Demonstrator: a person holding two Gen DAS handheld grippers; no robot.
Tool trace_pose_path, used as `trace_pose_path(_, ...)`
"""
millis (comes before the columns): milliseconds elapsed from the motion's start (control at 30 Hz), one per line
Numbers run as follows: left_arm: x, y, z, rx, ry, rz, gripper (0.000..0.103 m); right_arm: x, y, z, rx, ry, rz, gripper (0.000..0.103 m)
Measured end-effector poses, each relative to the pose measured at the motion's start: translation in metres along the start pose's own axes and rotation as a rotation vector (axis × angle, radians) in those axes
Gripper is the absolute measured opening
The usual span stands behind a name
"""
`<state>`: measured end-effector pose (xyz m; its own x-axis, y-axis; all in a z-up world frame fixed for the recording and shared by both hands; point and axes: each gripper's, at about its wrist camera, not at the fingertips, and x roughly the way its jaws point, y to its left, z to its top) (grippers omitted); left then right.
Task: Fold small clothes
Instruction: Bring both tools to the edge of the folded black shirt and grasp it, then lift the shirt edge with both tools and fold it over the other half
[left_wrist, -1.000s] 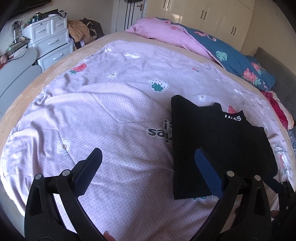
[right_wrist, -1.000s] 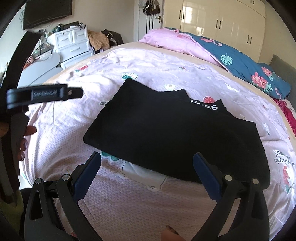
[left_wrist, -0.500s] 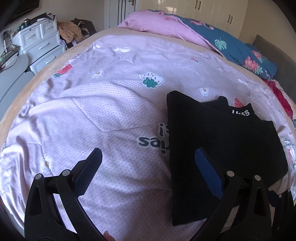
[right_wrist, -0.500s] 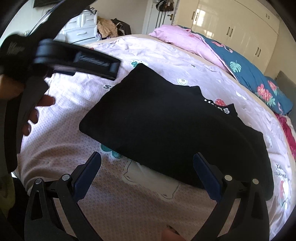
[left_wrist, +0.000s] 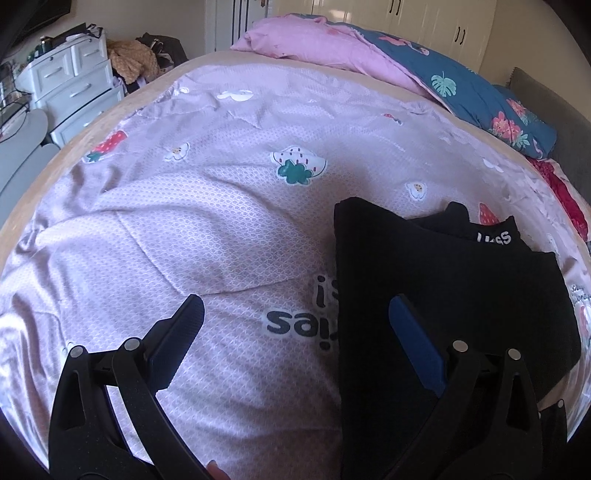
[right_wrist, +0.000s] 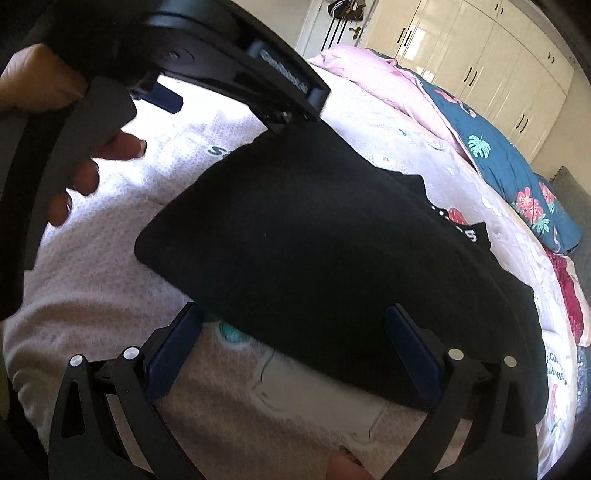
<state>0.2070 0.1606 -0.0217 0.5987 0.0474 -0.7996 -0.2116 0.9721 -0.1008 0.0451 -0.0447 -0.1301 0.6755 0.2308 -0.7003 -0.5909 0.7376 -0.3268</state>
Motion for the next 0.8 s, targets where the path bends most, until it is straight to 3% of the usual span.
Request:
trace_pose_path(333,0.016,0.007,-0.001,-0.028,0.032,-0.008,0.094,0.014,0.008,0.02,-0.074,-0.042,-0.066,0.099)
trace_pose_path(467,0.017,0.005,0.0,-0.033,0.039,-0.022,0.094,0.005,0.001,0.021,-0.06,-0.102,-0.101,0.097)
trace_pose_path(633,0.014,0.001,0.003,-0.025,0.028,-0.036,0.094,-0.012,-0.013,0.02,-0.012,-0.155,-0.065,0.066)
trace_pose_path(700,0.013,0.001,0.005,-0.043,0.031,-0.06,0.094,-0.018,-0.016,0.018,-0.01,-0.172,-0.055,0.047)
trace_pose_path(733,0.014,0.001,0.006,-0.053,0.035,-0.077,0.094,-0.019,-0.017,0.017,-0.009,-0.176,-0.048,0.043)
trace_pose_path(800,0.016,0.0,0.007,-0.064,0.043,-0.09,0.094,-0.021,-0.021,0.014,-0.006,-0.179,-0.003,0.021)
